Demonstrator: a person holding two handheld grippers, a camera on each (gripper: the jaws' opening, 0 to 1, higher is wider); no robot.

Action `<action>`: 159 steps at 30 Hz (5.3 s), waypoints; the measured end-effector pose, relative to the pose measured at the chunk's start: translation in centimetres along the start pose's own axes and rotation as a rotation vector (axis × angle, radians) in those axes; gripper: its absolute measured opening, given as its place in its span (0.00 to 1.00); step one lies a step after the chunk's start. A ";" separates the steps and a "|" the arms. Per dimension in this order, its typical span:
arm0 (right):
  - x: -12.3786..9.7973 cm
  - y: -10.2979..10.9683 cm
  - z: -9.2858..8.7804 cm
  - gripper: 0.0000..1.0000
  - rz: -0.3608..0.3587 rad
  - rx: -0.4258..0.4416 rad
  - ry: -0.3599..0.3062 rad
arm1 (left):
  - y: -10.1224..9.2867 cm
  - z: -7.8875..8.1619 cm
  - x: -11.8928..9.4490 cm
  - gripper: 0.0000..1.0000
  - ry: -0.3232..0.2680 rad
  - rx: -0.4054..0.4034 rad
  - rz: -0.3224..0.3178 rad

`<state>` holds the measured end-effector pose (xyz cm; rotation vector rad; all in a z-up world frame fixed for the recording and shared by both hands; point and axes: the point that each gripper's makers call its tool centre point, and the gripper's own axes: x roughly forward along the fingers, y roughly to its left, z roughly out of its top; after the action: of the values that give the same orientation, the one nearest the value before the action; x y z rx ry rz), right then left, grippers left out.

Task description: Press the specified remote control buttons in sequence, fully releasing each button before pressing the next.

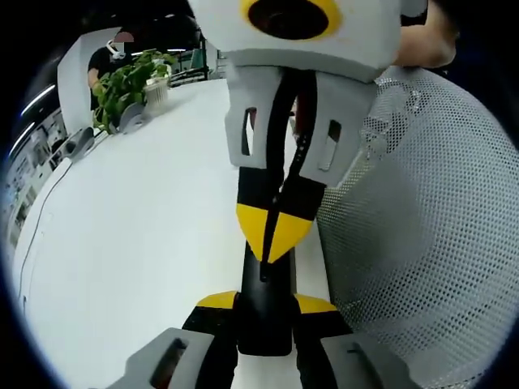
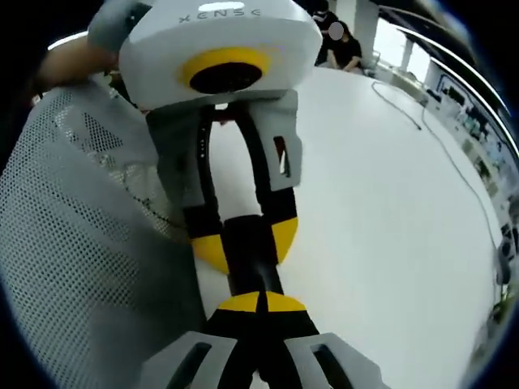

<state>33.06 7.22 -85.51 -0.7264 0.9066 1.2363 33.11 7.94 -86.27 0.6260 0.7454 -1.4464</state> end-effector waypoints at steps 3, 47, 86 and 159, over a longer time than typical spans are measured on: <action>0.1 -0.1 0.0 0.00 -0.016 -0.029 0.010 | 0.0 0.0 0.0 0.25 0.000 0.000 -0.001; 0.5 -0.5 0.8 0.00 -0.054 -0.022 -0.002 | 0.2 0.0 0.0 0.25 -0.010 -0.017 0.009; 0.5 0.2 1.3 0.00 0.026 0.020 -0.094 | 0.2 0.0 0.0 0.25 -0.009 -0.008 0.011; 0.3 -0.9 -2.2 0.23 0.017 -0.052 -0.018 | 3.4 3.6 -6.6 0.68 -0.208 -0.186 0.208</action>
<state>33.62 5.28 -86.84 -0.7489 0.8700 1.2839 36.91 9.55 -79.09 0.3902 0.6236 -1.2133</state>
